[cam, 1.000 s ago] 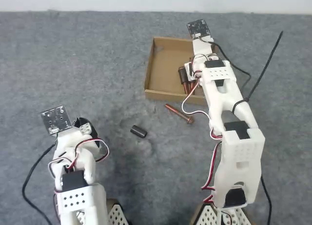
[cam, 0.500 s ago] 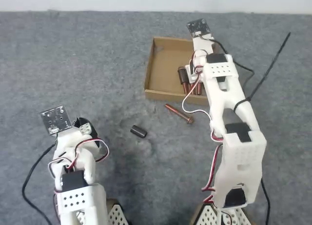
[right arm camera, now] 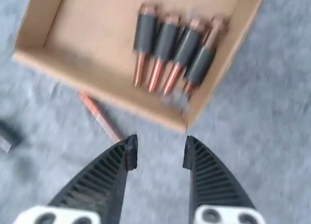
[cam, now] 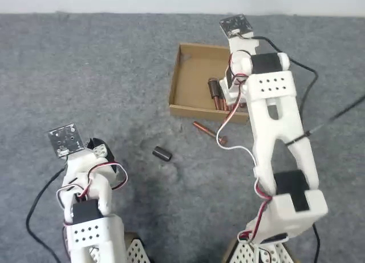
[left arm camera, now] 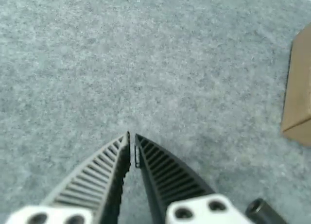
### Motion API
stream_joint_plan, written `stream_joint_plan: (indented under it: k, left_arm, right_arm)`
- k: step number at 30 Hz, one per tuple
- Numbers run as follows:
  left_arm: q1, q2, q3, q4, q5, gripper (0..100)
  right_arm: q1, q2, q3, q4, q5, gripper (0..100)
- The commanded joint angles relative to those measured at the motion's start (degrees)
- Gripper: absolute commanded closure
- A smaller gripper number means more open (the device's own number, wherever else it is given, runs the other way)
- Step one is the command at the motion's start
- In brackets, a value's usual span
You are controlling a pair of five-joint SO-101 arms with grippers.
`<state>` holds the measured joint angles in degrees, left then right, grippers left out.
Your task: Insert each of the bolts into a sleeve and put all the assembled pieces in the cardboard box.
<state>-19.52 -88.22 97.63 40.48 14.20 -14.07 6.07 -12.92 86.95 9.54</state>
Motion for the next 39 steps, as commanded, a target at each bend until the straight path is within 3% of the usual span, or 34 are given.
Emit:
stream_joint_plan:
  k: [1, 5, 10, 19, 24, 32, 39]
  left_arm:
    - [-0.6, -0.7, -0.7, 2.6, -4.0, 99]
    - [-3.1, -0.8, -0.9, 2.6, -4.2, 99]
    - [-9.8, -0.8, -2.2, 2.6, -6.6, 99]
    - [-10.5, -0.8, -0.7, 7.5, -12.0, 99]
    - [-10.5, -0.7, -0.7, 7.8, -13.0, 99]
    - [-10.6, -0.7, -0.7, 7.6, -13.0, 99]
    - [-10.5, -0.5, -0.7, 7.8, -13.1, 99]
  right_arm:
    - [-2.2, -7.0, -2.8, 6.5, -0.7, 86.5]
    - [-5.7, -10.9, 1.3, 10.9, -0.8, 86.5]
    - [-8.7, -17.6, 7.2, 12.9, -6.2, 86.5]
    - [-20.2, -30.7, 22.9, 10.7, -6.3, 86.5]
    - [-27.7, -33.0, 34.6, -0.2, -6.2, 86.5]
    - [-31.0, -33.0, 47.8, -21.1, -6.2, 86.5]
    - [-37.5, -32.9, 50.1, -34.0, -6.0, 86.5]
